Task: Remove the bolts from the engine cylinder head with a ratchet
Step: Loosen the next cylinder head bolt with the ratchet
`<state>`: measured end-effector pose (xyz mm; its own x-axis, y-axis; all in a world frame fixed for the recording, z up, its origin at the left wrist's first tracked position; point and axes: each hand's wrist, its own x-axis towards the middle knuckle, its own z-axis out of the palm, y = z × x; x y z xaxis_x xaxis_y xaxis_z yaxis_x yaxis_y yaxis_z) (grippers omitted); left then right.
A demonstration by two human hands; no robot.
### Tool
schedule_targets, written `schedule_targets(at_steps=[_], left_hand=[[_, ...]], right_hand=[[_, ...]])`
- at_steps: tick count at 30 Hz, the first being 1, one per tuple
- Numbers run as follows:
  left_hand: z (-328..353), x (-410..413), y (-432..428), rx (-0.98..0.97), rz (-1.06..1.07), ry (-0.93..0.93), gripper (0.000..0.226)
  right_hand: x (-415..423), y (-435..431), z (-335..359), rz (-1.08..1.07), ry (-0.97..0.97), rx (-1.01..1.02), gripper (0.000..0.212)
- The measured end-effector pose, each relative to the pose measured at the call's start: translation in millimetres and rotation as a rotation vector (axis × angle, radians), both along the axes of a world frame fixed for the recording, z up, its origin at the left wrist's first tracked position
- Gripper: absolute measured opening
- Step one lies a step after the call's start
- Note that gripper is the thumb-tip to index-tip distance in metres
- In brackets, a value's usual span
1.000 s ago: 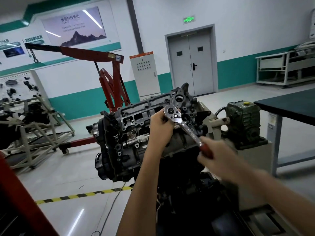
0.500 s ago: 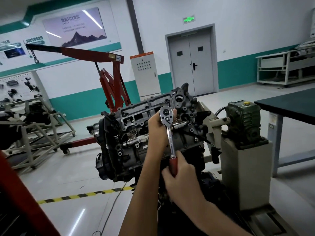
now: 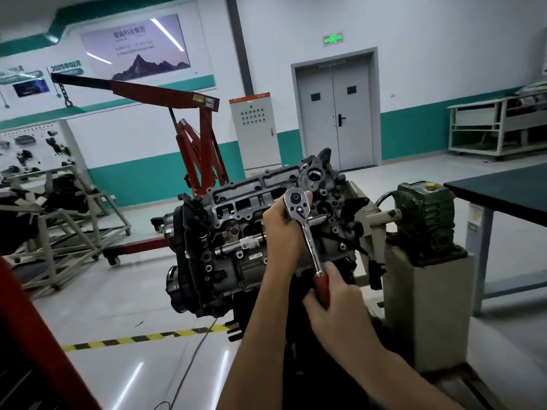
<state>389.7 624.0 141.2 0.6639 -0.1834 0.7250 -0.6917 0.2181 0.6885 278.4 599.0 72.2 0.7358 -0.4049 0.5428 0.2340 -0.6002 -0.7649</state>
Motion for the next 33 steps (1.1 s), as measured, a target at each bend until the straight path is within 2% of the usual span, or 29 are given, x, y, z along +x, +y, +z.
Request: schedule_targets(at_steps=[2, 4, 6, 8, 10, 12, 14, 16, 18, 20, 22, 24, 30, 31, 33], left_hand=[[1.0, 1.8, 2.2, 0.017, -0.011, 0.001, 0.046], [2.0, 4.3, 3.3, 0.034, -0.029, 0.011, 0.042], [2.9, 6.7, 3.8, 0.058, -0.041, 0.018, 0.042], [4.2, 9.7, 4.3, 0.093, -0.058, 0.018, 0.044], [5.4, 11.2, 3.9, 0.123, -0.056, 0.017, 0.029], [5.2, 9.6, 3.5, 0.107, -0.05, 0.022, 0.015], [2.9, 8.5, 3.3, 0.077, -0.041, 0.036, 0.023], [2.3, 7.7, 2.2, 0.062, -0.037, 0.042, 0.039], [2.1, 6.2, 0.8, 0.043, -0.044, 0.047, 0.043], [1.8, 5.9, 1.5, 0.032, -0.035, 0.014, 0.047], [2.1, 6.7, 3.5, 0.041, -0.042, -0.017, 0.051], [2.7, 8.9, 4.7, 0.049, -0.074, 0.011, 0.05], [2.9, 9.3, 4.4, 0.059, -0.071, -0.014, 0.049], [2.7, 8.9, 5.0, 0.054, -0.07, -0.02, 0.049], [2.3, 7.5, 5.5, 0.051, -0.066, -0.01, 0.049]], right_hand=[[11.6, 18.5, -3.9, 0.063, -0.022, 0.13, 0.014], [8.7, 9.4, 0.1, 0.066, 0.027, 0.079, 0.019], [-4.5, -22.6, 9.0, 0.053, 0.078, -0.089, 0.028], [-17.0, -64.7, 33.0, 0.086, 0.144, -0.314, 0.025], [-21.2, -98.7, 63.0, 0.076, 0.246, -0.528, 0.036], [-19.1, -113.7, 75.8, 0.024, 0.269, -0.631, 0.036], [-19.3, -101.2, 63.5, 0.013, 0.235, -0.544, 0.033], [-18.9, -63.8, 34.7, -0.023, 0.076, -0.332, 0.035], [-11.4, -17.1, 10.4, -0.049, -0.028, -0.073, 0.031], [4.0, 20.6, 1.2, 0.019, -0.032, 0.145, 0.022], [11.5, 34.0, -1.5, 0.087, -0.008, 0.217, 0.016], [4.1, 15.4, 4.6, 0.091, 0.028, 0.129, 0.022], [-23.3, -102.3, 67.2, 0.038, 0.261, -0.578, 0.023], [-21.7, -110.0, 71.4, 0.023, 0.262, -0.619, 0.022], [-21.4, -102.8, 60.6, 0.007, 0.218, -0.546, 0.021]])
